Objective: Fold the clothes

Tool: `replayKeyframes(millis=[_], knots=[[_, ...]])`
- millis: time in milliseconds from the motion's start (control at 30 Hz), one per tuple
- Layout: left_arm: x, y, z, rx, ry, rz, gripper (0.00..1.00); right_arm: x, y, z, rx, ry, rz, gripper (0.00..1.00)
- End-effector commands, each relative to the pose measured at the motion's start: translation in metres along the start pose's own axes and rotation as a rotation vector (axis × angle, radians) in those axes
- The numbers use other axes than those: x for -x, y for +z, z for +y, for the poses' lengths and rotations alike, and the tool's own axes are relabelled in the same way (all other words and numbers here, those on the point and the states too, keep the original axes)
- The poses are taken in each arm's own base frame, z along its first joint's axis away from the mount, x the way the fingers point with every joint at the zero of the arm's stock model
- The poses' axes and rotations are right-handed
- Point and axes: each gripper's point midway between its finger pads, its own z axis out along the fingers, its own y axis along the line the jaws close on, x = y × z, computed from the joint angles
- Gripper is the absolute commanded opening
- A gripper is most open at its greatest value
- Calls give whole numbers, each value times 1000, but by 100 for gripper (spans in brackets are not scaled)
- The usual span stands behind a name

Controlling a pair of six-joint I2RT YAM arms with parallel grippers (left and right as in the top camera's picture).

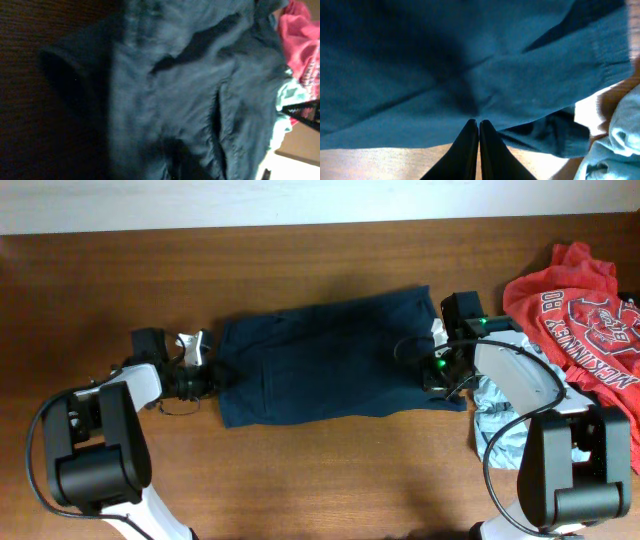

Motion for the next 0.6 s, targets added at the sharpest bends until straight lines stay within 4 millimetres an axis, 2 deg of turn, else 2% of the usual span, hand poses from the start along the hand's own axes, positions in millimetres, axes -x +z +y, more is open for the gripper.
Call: replayKeyframes(millis=[0,133,200,267,367,433,533,567], knots=[[-12,7,14,39,-15,28,0,0,-3,4,26,-4,-6,9],[5,-12,1,39,3,-12,1,-1,-3,4,27,-4,-2,8],[20,-33,-11,46,19,-54,1,-1,-3,4,27,-5,-2,8],[38,-60,-30,52,42,-105,1,-1,-3,4,27,-4,-2,8],[65,-115,-68,74,102,-200,1,-1,-3,4,27,-5,-3,8],[73,-141,-87,120,147,-229,1,-1,-3,4,27,-4,-3,8],[77,-169,-113,200,214,-233,0,-1,-3,4,27,-4,-3,8],[77,-173,-119,214,224,-228,0,-1,-3,4,27,-4,-4,8]])
